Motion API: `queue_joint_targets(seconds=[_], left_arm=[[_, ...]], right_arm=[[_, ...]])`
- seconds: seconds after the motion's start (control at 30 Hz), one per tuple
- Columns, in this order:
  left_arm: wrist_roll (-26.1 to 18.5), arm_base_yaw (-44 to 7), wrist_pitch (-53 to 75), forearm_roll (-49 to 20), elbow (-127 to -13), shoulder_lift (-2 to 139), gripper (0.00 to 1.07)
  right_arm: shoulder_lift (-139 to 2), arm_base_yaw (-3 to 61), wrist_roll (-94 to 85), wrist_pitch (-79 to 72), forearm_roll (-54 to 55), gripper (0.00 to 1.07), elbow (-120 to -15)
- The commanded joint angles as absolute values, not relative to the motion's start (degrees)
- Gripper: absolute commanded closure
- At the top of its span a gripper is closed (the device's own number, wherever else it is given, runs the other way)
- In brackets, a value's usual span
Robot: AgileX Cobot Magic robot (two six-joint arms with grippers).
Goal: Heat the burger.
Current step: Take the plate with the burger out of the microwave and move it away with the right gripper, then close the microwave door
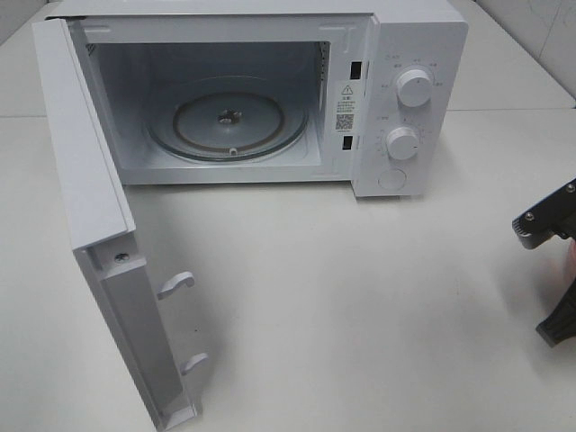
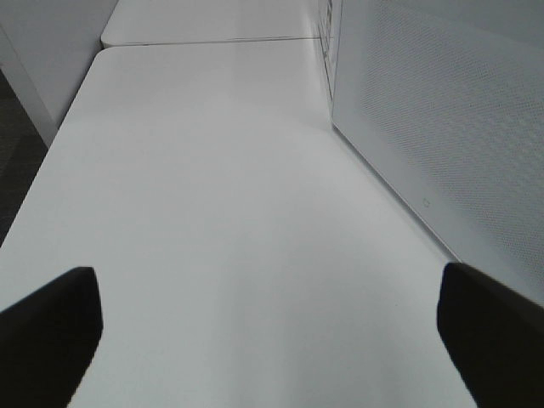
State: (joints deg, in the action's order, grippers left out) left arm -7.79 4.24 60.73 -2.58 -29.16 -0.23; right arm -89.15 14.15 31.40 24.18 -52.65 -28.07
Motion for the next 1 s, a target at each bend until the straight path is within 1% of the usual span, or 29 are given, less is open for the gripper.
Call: queue_joint_targets(seconds=[0.03, 0.17, 0.23, 0.27, 0.3, 0.33, 0.37, 0.4, 0.43, 0.47, 0.5, 0.53, 0.57, 0.6, 0.63, 0.67, 0.7, 0.73, 0.8, 0.83, 0.87, 0.93, 0.97, 1.0], left_arm=[[-7.4, 4.5, 60.0, -2.8, -29.0, -1.3, 0.02], [-7.4, 4.5, 60.0, -2.8, -29.0, -1.3, 0.02], [-7.4, 4.5, 60.0, -2.8, -29.0, -1.3, 0.02], [-7.4, 4.5, 60.0, -2.8, -29.0, -1.3, 0.02], [-7.4, 4.5, 60.0, -2.8, -29.0, -1.3, 0.02], [-7.4, 4.5, 60.0, -2.8, -29.0, -1.3, 0.02], [-7.4, 4.5, 60.0, -2.8, -29.0, -1.3, 0.02], [-7.4, 4.5, 60.0, -2.8, -29.0, -1.3, 0.02], [-7.4, 4.5, 60.0, -2.8, -29.0, -1.3, 0.02], [-7.4, 4.5, 60.0, -2.8, -29.0, -1.3, 0.02], [-7.4, 4.5, 60.0, -2.8, -29.0, -1.3, 0.02], [-7.4, 4.5, 60.0, -2.8, -29.0, -1.3, 0.02], [-7.4, 4.5, 60.0, -2.8, -29.0, -1.3, 0.02], [-7.4, 4.5, 60.0, -2.8, -29.0, -1.3, 0.02], [-7.4, 4.5, 60.0, -2.8, -29.0, -1.3, 0.02], [-7.4, 4.5, 60.0, -2.8, -29.0, -1.3, 0.02], [-7.4, 4.5, 60.0, -2.8, -29.0, -1.3, 0.02], [-7.4, 4.5, 60.0, -2.8, -29.0, -1.3, 0.02], [-7.4, 4.5, 60.0, -2.8, -29.0, -1.3, 0.02], [-7.4, 4.5, 60.0, -2.8, -29.0, -1.3, 0.02], [-7.4, 4.5, 60.0, -2.8, -29.0, -1.3, 0.02], [-7.4, 4.5, 60.0, -2.8, -29.0, -1.3, 0.02], [-7.4, 4.5, 60.0, -2.8, -29.0, -1.3, 0.02], [-7.4, 4.5, 60.0, -2.8, -29.0, -1.3, 0.02]], right_arm=[[-91.3, 14.0, 32.8, 20.2, -53.0, 1.00, -28.4], [-92.8, 14.0, 34.2, 18.7, -52.1, 0.97, -28.4], [-94.0, 14.0, 34.7, 16.8, -51.1, 0.91, -28.4], [-94.0, 14.0, 34.7, 16.8, -51.1, 0.91, -28.4], [-94.2, 14.0, 34.7, 15.5, -50.2, 0.85, -28.4], [-94.2, 14.0, 34.7, 15.5, -50.2, 0.85, -28.4], [-94.2, 14.0, 34.7, 14.0, -49.6, 0.74, -28.5], [-94.2, 14.0, 34.7, 13.6, -49.0, 0.69, -28.7], [-94.2, 14.0, 34.7, 13.6, -49.0, 0.69, -28.7], [-94.2, 14.0, 34.7, 13.5, -47.3, 0.55, -29.5], [-94.2, 14.0, 34.7, 13.5, -46.5, 0.47, -30.0], [-94.2, 14.0, 34.7, 13.5, -46.5, 0.47, -30.0], [-94.0, 14.0, 34.7, 13.6, -44.6, 0.33, -31.1], [-93.9, 14.0, 34.6, 13.8, -43.4, 0.26, -31.8], [-93.9, 14.0, 34.6, 13.8, -43.4, 0.26, -31.8], [-93.6, 14.0, 34.6, 14.7, -40.7, 0.16, -33.0], [-93.6, 14.0, 34.6, 14.7, -40.7, 0.16, -33.0], [-92.8, 14.0, 34.0, 16.4, -37.7, 0.10, -34.3], [-92.2, 14.0, 32.9, 17.5, -35.8, 0.09, -34.8], [-90.8, 14.0, 29.6, 19.8, -31.3, 0.10, -35.9], [-90.8, 14.0, 29.6, 19.8, -31.3, 0.10, -35.9], [-88.2, 14.0, 19.4, 24.4, -22.2, 0.11, -37.6], [-86.1, 14.0, 12.0, 28.2, -15.3, 0.11, -38.8], [-86.1, 14.0, 12.0, 28.2, -15.3, 0.11, -38.8]])
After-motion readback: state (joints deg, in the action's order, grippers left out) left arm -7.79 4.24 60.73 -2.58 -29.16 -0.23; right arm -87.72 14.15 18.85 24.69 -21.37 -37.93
